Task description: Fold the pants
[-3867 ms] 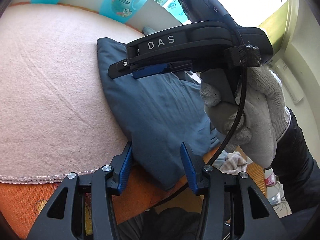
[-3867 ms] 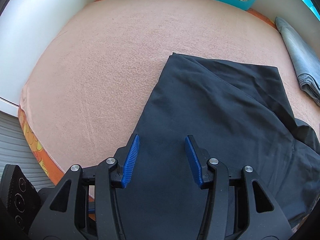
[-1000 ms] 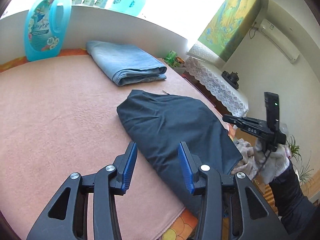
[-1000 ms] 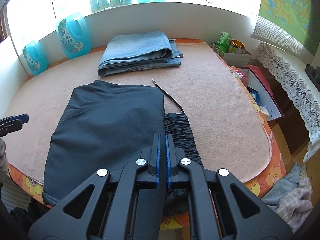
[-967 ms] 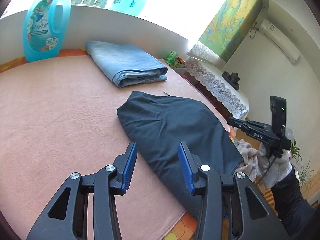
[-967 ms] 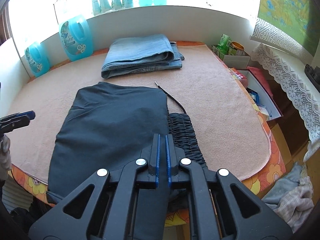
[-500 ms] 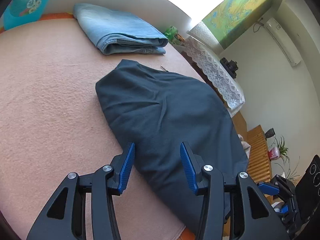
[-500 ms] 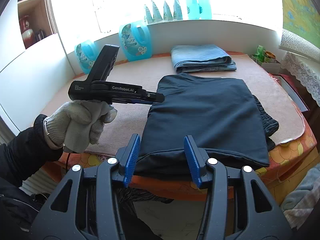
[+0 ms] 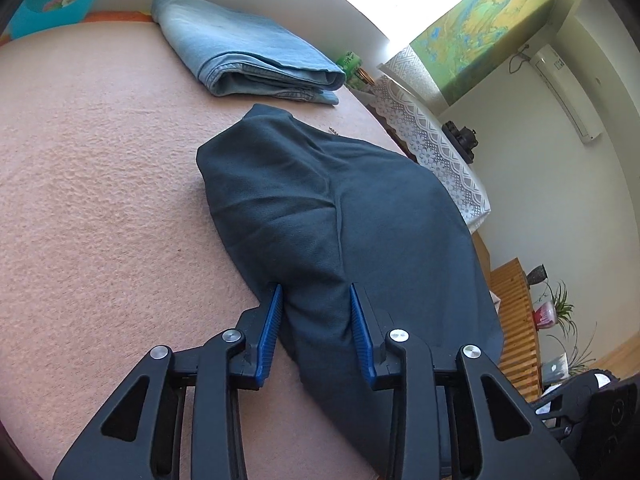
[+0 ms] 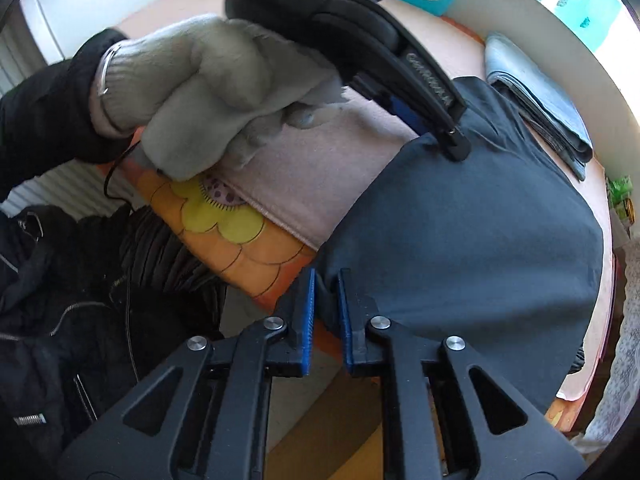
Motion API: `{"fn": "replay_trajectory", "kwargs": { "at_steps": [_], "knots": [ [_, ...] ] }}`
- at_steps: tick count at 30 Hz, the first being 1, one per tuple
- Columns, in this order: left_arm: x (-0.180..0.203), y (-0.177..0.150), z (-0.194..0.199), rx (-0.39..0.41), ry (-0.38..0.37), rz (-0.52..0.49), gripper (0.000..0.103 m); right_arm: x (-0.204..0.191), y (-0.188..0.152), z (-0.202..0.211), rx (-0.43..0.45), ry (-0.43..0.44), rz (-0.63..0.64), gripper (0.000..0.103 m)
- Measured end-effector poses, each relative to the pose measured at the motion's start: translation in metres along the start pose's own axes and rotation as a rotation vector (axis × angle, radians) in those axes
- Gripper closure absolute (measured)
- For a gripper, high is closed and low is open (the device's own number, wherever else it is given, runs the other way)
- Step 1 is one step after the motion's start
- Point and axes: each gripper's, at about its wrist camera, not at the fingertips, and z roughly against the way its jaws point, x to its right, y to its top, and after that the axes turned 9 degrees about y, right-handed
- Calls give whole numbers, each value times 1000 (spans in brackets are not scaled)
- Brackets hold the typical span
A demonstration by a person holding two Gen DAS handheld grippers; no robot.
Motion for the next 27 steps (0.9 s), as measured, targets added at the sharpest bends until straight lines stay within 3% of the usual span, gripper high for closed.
{"fn": "replay_trajectory", "kwargs": {
  "at_steps": [4,6,8,10,12,13,16,21,22,23,24,27],
  "knots": [
    [0,1,0,1,0,-7,72,-3,-21,11,-13,-19,-47,93],
    [-1,2,1,1,-5,3,72,5,-28,21,44,-70,-140,93],
    [-3,2,4,3,-11,17,72,11,-35,30,135,-1,-282,93],
    [-5,3,8,2,-32,34,73,9,-42,32,210,32,-374,83],
    [-4,4,12,-1,-32,26,73,7,-43,27,242,3,-436,61],
    [-2,4,14,1,-29,14,73,8,-41,23,253,1,-464,58],
    [6,3,18,5,-19,-16,73,12,-32,9,251,8,-543,57],
    [8,1,14,-4,-17,-26,73,8,-17,1,255,-73,-589,57],
    [7,1,11,-6,-18,-27,73,6,-13,-5,244,-95,-586,57],
    [7,0,9,-4,-16,-26,73,6,-12,-8,227,-122,-583,70],
    [7,0,7,-4,-17,-21,73,6,-13,-10,208,-142,-580,89],
    [6,-1,3,1,-7,-27,81,5,-18,6,230,-153,-583,94]
  ]
}}
